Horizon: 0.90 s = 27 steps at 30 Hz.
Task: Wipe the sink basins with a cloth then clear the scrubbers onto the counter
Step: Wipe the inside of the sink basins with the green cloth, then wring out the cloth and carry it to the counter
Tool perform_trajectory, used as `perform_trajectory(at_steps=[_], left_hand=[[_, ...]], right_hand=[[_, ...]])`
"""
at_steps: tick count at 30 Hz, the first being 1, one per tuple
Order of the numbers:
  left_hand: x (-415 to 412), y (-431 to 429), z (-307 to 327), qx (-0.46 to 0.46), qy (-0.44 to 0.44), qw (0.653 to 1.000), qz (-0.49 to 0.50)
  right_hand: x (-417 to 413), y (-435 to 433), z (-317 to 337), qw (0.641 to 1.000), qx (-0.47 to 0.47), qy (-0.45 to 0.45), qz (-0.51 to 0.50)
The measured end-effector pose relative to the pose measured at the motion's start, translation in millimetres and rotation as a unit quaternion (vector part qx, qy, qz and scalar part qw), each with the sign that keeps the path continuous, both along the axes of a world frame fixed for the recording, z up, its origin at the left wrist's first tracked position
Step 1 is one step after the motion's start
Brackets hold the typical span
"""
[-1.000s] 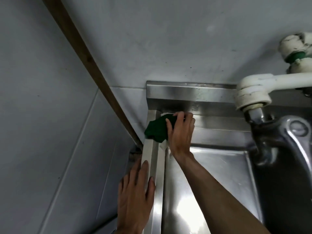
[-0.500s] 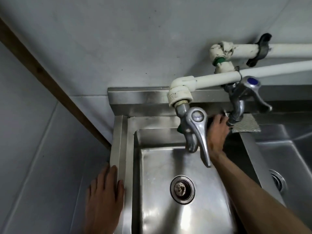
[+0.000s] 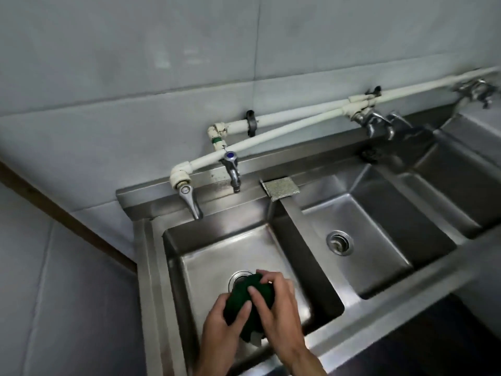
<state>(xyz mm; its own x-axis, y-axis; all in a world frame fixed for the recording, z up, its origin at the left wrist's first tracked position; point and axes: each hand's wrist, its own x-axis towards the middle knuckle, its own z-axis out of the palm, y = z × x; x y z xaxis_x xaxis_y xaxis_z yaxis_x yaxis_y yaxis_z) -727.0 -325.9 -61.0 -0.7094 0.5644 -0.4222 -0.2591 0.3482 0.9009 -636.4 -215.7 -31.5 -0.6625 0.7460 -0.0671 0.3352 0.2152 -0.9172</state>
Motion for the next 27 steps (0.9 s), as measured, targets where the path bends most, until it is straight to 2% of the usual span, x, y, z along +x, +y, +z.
perform_trajectory(at_steps=[4, 6, 8, 13, 18, 23, 27], left_hand=[[63.0, -5.6, 46.6, 0.042, 0.0, 0.998, -0.046], [93.5, -2.5, 63.5, 0.071, -0.031, 0.994, -0.081], [123.4, 1.0, 72.7, 0.08, -0.023, 0.988, -0.127], [191.4, 27.2, 96.3, 0.059, 0.028, 0.979, -0.195], [261.4, 73.2, 115.9, 0.04, 0.066, 0.965, -0.251], [325.2, 131.5, 125.6, 0.031, 0.114, 0.947, -0.299], [367.1, 177.1, 145.4, 0.05, 0.182, 0.914, -0.359]], right_hand=[[81.2, -9.3, 34.6, 0.996, -0.038, -0.019, -0.075], [124.4, -8.4, 48.6, 0.992, -0.094, -0.012, -0.083], [168.6, -4.8, 62.6, 0.989, -0.129, -0.025, -0.067], [280.5, 9.7, 78.8, 0.99, -0.061, -0.115, -0.062], [377.6, 37.3, 81.3, 0.988, -0.071, -0.089, -0.104], [461.8, 73.6, 85.3, 0.985, -0.069, -0.11, -0.111], [511.6, 108.9, 90.1, 0.971, -0.078, -0.093, -0.204]])
